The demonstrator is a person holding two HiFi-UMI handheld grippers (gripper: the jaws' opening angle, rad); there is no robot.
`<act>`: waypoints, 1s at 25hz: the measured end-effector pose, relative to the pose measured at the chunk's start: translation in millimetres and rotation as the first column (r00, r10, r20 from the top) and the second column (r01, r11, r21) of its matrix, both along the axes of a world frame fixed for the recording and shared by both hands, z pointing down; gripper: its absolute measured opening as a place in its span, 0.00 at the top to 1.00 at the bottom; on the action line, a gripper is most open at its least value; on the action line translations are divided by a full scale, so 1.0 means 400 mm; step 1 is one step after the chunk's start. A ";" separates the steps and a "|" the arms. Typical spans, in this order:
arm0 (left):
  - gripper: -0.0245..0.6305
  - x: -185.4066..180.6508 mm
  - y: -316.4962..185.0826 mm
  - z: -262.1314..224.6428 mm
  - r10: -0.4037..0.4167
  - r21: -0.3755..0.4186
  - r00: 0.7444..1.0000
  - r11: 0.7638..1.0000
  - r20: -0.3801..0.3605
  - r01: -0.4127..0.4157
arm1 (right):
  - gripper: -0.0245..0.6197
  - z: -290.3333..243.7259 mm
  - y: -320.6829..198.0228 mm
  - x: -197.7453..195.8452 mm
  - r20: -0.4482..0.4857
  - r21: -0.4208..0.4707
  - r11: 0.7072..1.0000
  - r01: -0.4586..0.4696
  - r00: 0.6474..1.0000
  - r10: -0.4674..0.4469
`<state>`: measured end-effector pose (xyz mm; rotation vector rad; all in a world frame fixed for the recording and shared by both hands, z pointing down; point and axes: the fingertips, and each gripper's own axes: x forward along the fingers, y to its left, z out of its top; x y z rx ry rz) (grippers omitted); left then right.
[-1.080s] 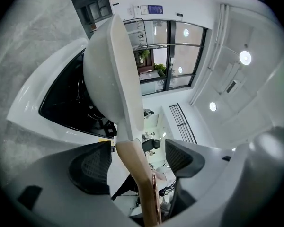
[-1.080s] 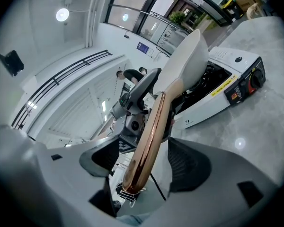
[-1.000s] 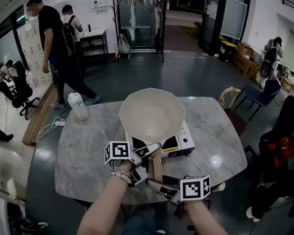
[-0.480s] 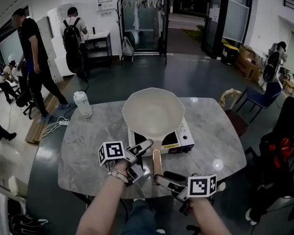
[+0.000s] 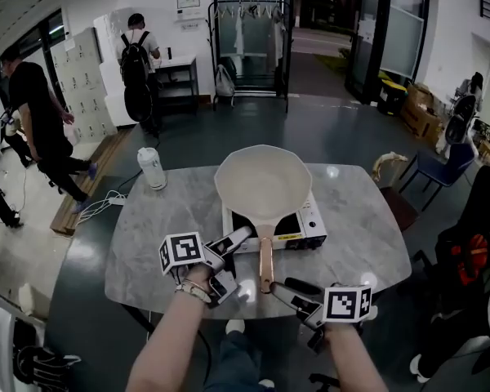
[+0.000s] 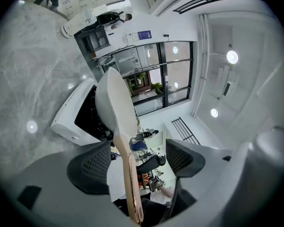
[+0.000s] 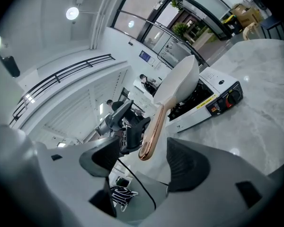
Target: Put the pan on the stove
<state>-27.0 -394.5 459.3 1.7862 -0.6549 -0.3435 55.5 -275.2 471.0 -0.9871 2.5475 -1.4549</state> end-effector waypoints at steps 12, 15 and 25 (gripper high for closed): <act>0.50 -0.052 0.083 -0.098 -0.091 0.235 0.984 0.970 0.150 0.054 | 0.78 -0.086 0.022 0.060 -0.031 0.142 0.984 -0.103 0.994 0.109; 0.61 -0.078 0.088 -0.123 -0.154 0.311 0.968 0.946 0.200 0.087 | 0.83 -0.104 0.020 0.076 -0.033 0.173 0.976 -0.129 0.990 0.137; 0.93 -0.124 0.124 -0.185 -0.285 0.465 0.913 0.877 0.291 0.125 | 0.90 -0.156 0.040 0.086 -0.086 0.259 0.961 -0.100 0.988 0.126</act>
